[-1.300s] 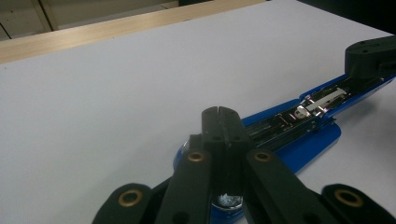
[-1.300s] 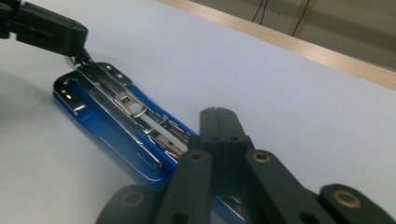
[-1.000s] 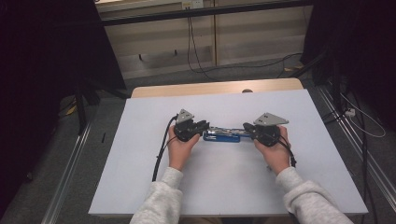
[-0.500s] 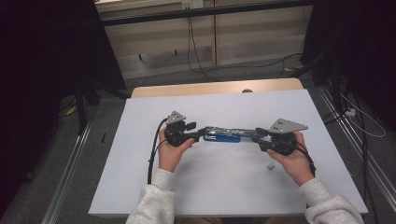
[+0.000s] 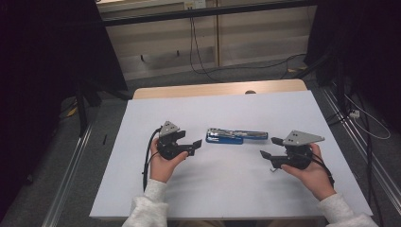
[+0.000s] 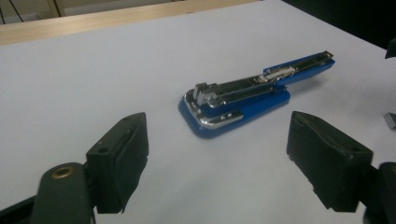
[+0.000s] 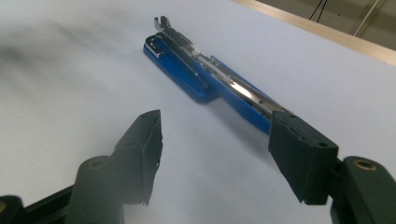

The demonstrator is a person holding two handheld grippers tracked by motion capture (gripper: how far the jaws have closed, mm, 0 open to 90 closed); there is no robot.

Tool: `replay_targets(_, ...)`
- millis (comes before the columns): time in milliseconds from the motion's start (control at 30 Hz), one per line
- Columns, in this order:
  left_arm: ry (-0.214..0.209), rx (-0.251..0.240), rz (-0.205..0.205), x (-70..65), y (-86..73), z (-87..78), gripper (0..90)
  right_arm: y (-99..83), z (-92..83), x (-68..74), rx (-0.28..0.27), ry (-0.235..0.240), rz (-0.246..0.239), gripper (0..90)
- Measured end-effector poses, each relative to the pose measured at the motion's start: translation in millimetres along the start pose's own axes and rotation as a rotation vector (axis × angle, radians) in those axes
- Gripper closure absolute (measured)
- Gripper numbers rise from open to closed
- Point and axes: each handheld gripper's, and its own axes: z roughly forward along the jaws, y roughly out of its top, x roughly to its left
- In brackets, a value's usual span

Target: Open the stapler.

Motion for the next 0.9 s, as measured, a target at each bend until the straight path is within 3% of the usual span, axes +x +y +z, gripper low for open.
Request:
replay_targets(300, 0.027, -0.031, -0.020, 2.4, -15.1, -23.9, 13.0, -27.3, -15.8, -10.9, -0.017, -0.025, 0.086, 27.4)
replay_targets(500, 0.043, -0.036, -0.005, 5.2, -27.3, -39.9, 12.1, -33.7, -26.4, -20.0, -0.013, -0.051, 0.084, 23.5)
replay_targets(667, 0.052, -0.055, -0.020, 7.7, -36.7, -49.7, 10.4, -37.5, -29.8, -25.2, -0.020, -0.049, 0.081, 20.6)
replay_targets(900, 0.061, -0.056, -0.028, 8.5, -44.8, -59.4, 9.2, -37.8, -26.9, -21.8, 0.008, 0.007, 0.065, 17.3)
